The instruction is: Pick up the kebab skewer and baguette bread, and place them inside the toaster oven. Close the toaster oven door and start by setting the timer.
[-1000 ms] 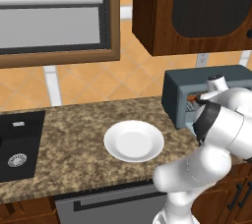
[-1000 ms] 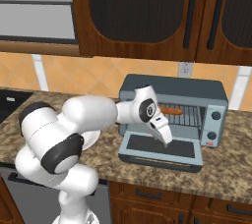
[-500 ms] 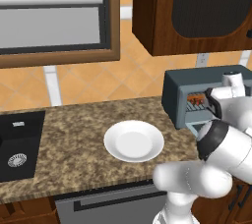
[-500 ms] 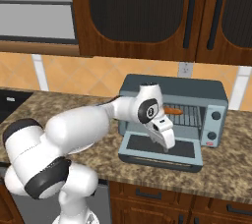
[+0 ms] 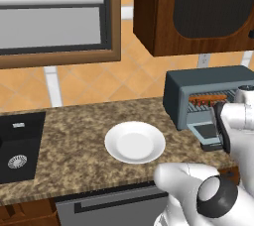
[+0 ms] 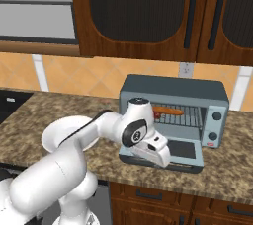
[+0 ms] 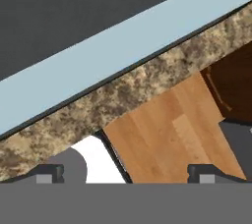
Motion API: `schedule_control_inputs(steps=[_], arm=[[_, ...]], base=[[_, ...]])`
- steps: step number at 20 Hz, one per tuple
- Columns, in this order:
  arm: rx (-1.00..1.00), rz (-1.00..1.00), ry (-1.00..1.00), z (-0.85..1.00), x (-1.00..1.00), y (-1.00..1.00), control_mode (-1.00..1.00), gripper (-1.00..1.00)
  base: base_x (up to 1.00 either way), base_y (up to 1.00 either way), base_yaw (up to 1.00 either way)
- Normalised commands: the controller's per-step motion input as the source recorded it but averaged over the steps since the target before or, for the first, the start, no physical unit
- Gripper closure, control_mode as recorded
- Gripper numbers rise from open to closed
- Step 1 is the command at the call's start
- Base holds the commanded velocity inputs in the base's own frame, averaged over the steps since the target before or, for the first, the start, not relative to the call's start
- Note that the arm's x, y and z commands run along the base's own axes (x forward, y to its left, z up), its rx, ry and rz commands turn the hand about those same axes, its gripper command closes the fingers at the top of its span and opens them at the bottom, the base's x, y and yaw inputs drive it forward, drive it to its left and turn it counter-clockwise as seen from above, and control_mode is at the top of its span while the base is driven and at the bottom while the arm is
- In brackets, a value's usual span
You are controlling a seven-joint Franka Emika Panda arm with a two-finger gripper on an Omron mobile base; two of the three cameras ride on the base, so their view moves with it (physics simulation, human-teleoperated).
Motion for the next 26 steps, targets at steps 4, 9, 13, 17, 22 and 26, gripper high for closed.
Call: schedule_control_inputs(steps=[4, 9, 13, 17, 22, 26], arm=[[0.16, 0.38, 0.0, -0.41, 0.0, 0.56, -1.0, -1.0], [0.09, 0.29, 0.0, -0.45, 0.09, 0.4, -1.0, -1.0], [0.0, 0.21, 0.0, -0.51, 0.02, 0.02, -1.0, -1.0], [0.0, 0.06, 0.0, -0.46, 0.37, 0.0, -1.0, -1.0], [0.0, 0.02, 0.0, -0.25, 0.63, -0.03, -1.0, -1.0], [0.0, 0.0, 0.0, -0.06, 0.47, -0.22, -1.0, -1.0]], base=[[0.0, 0.0, 0.0], [0.0, 0.0, 0.0], [0.0, 0.0, 0.0], [0.0, 0.0, 0.0], [0.0, 0.0, 0.0], [0.0, 0.0, 0.0]])
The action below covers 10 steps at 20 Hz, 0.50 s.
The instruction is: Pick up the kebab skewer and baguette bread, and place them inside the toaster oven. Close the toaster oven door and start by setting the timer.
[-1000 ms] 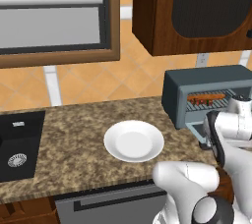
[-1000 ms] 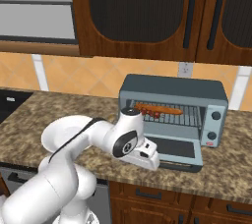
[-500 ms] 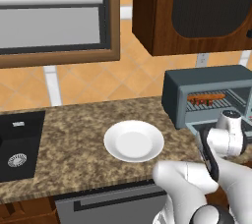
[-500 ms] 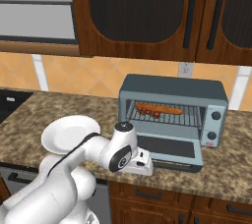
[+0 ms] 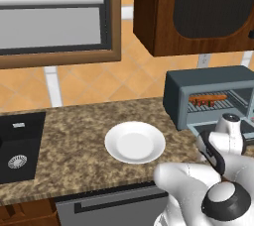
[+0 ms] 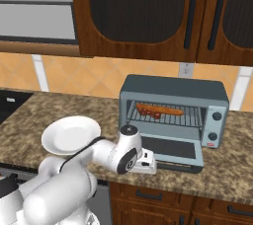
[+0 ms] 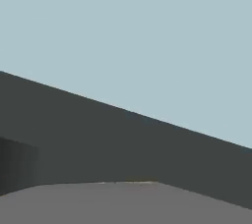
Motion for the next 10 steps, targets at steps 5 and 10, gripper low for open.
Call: schedule_control_inputs(steps=[5, 10], arm=[[0.0, 0.0, 0.03, -0.17, 0.35, -0.07, -1.0, -1.0], [0.0, 0.0, 0.0, -0.04, 0.43, 0.0, -1.0, -1.0]], base=[[0.0, 0.0, 0.0], [0.0, 0.0, 0.0]])
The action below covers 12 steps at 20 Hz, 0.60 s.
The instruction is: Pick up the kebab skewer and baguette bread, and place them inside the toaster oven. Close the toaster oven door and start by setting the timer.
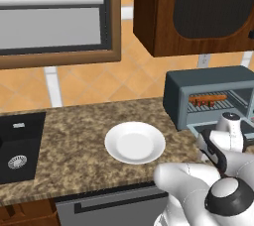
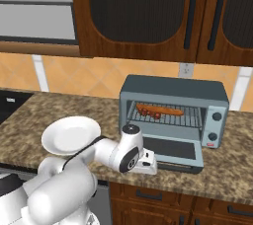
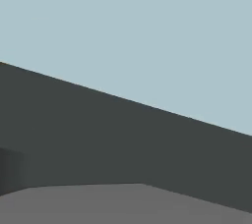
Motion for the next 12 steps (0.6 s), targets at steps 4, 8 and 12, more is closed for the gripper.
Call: schedule_control_inputs(steps=[4, 8, 12], arm=[[0.0, -0.01, -0.11, 0.08, 0.4, 0.0, -1.0, -1.0], [0.0, -0.04, -0.16, 0.35, 0.66, 0.03, -1.0, -1.0], [0.0, -0.06, -0.19, 0.52, 0.68, 0.0, -1.0, -1.0]], base=[[0.0, 0.0, 0.0], [0.0, 0.0, 0.0], [0.0, 0.0, 0.0]])
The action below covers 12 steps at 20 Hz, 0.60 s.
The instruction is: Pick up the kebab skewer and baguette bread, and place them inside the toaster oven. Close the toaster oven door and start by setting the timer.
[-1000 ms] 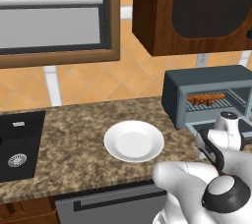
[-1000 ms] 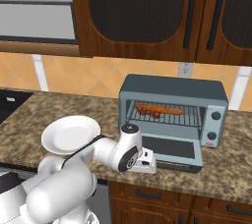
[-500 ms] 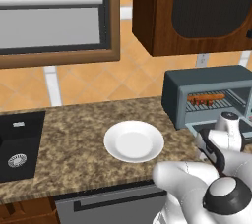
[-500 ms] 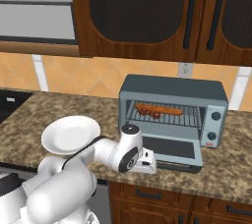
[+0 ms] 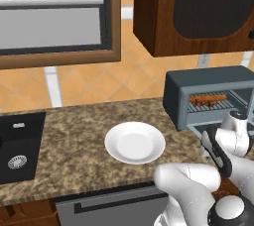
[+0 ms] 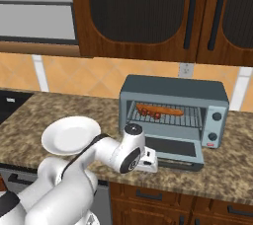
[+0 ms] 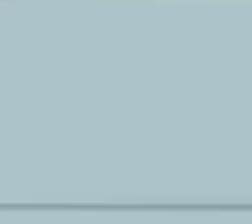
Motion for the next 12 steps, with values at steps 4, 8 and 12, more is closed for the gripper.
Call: schedule_control_inputs(steps=[4, 8, 12], arm=[[0.0, -0.07, -0.17, 0.7, 0.74, 0.0, -1.0, -1.0], [0.0, -0.07, -0.24, 0.52, 0.66, 0.09, -1.0, -1.0], [-0.01, -0.07, -0.27, 0.38, 0.64, 0.18, -1.0, -1.0]], base=[[0.0, 0.0, 0.0], [0.0, 0.0, 0.0], [0.0, 0.0, 0.0]])
